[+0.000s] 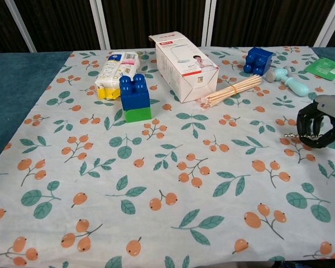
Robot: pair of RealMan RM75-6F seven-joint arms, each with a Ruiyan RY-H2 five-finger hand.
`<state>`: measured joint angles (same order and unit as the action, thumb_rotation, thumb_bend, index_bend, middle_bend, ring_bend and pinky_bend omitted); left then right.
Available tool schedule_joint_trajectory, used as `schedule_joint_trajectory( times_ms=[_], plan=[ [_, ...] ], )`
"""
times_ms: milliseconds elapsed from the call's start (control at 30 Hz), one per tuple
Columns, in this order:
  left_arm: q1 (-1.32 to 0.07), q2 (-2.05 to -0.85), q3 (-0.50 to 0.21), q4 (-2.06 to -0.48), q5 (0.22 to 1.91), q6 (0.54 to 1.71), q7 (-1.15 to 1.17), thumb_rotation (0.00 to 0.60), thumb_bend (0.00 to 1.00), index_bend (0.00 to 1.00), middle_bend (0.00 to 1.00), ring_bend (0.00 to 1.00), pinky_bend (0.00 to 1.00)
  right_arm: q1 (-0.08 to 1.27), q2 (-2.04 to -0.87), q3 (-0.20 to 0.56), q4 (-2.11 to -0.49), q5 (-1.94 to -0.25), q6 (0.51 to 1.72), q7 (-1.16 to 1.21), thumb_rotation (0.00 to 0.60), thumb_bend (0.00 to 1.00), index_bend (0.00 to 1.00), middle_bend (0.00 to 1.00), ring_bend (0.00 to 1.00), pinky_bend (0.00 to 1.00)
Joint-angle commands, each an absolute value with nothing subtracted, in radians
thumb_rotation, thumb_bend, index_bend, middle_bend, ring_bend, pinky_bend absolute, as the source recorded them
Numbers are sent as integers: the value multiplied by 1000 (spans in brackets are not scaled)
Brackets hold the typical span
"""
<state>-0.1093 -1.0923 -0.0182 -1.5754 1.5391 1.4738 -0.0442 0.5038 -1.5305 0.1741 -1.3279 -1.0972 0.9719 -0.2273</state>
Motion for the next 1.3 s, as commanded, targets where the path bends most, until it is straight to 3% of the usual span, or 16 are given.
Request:
schedule_joint_trajectory(
  times_ms=[33, 700, 1000, 1300],
  plan=[
    [-109, -1092, -18, -1576, 1539, 1474, -45, 600, 331, 89, 13, 6, 21, 508, -1501, 182, -1369, -1105, 985, -242, 600, 407, 650, 520, 465, 154],
    [-108, -1089, -18, -1583, 1538, 1474, -49, 600, 331, 89, 13, 7, 21, 611, -1136, 318, -1874, -905, 966, -413, 600, 407, 650, 521, 468, 154],
    [-108, -1087, -19, -1586, 1534, 1472, -51, 600, 331, 89, 13, 7, 21, 653, -996, 426, -2006, -802, 942, -287, 600, 407, 650, 522, 468, 154],
    [-107, -1086, -20, -1587, 1533, 1473, -52, 600, 331, 89, 13, 7, 21, 631, -915, 442, -2049, -845, 887, -117, 600, 407, 650, 521, 468, 154]
  ],
)
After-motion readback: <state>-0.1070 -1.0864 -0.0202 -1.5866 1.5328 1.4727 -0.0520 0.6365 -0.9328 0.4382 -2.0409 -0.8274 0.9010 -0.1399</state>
